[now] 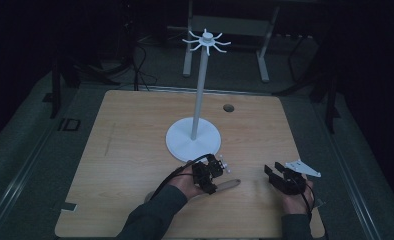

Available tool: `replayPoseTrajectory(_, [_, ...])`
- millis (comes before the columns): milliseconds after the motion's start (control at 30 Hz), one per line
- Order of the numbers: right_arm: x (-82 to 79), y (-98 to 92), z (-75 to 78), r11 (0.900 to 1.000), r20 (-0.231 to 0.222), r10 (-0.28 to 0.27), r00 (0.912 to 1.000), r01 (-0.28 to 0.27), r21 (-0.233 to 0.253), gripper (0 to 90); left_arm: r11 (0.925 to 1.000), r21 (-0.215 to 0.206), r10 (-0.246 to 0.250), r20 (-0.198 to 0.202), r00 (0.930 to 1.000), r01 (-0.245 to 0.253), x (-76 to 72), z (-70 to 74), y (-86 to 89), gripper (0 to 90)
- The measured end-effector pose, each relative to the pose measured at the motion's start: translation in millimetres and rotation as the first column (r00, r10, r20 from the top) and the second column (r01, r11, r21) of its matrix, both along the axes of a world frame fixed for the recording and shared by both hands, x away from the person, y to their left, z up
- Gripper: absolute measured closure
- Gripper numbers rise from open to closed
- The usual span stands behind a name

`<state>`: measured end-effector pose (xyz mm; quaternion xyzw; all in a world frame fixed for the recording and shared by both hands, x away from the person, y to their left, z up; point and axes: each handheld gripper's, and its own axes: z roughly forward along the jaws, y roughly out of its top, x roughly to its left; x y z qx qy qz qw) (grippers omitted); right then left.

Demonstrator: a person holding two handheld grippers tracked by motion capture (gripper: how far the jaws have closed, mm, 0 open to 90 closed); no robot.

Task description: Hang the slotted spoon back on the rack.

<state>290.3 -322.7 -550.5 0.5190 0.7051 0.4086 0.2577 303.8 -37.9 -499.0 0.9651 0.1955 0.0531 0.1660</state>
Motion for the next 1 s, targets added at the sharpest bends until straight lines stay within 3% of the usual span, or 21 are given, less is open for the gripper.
replayPoseTrajectory(533, [0.5, -2.0, -0.4, 1.000, 0.000, -0.004, 1.0000, 0.004, 0.010, 51.5, 0.9922, 0.121, -0.020, -0.073, 0.9971, 0.029, 5.3, -25.1, -15.1, 62.9])
replayPoseTrajectory(1000, [0.3, -3.3, -0.4, 1.000, 0.001, -0.009, 1.0000, 0.009, 0.012, 51.5, 0.9877, 0.154, -0.011, -0.103, 0.9947, 0.027, 6.7, -35.5, -19.1, 67.1])
